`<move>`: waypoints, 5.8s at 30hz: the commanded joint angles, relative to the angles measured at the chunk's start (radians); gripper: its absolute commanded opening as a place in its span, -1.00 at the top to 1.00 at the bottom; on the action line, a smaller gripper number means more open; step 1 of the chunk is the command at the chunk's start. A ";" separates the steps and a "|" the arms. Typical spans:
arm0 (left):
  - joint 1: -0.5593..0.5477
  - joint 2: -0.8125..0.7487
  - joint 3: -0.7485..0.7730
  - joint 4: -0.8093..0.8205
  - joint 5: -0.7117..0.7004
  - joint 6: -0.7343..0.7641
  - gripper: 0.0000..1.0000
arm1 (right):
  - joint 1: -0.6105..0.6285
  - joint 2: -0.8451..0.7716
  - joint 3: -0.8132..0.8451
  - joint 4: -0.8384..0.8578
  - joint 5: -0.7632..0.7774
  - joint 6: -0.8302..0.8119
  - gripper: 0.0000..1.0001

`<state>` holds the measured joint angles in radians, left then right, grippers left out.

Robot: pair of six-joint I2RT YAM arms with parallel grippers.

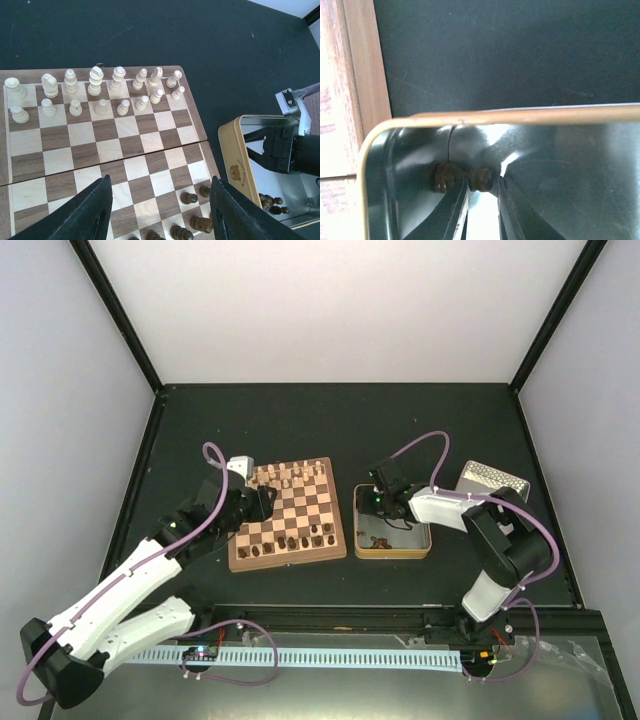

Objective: Set up the chess pieces on the board
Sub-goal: Pick up the chess piece from the storage box, then place the chess piece on the chessboard.

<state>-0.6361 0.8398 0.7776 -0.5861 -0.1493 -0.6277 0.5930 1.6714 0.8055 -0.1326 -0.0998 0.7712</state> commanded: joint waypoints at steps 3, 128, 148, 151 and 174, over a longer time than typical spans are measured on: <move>0.007 0.008 0.045 0.031 0.011 0.023 -0.10 | -0.005 0.032 0.022 -0.075 0.196 -0.009 0.71; -0.057 0.057 -0.083 0.383 0.251 0.006 -0.16 | 0.005 -0.364 0.014 -0.097 -0.121 0.219 0.96; -0.287 0.234 -0.085 0.741 0.177 0.117 -0.21 | 0.048 -0.537 -0.130 0.276 -0.463 0.981 0.98; -0.287 0.257 -0.065 0.726 0.177 0.124 -0.02 | 0.059 -0.534 -0.131 0.288 -0.473 0.992 0.98; -0.287 0.273 -0.031 0.700 0.136 0.172 0.78 | 0.070 -0.500 -0.127 0.276 -0.479 0.941 0.98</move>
<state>-0.9188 1.1023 0.6930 0.0914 0.0032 -0.4736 0.6491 1.1648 0.6800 0.1417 -0.5415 1.7298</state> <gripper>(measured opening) 0.166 0.113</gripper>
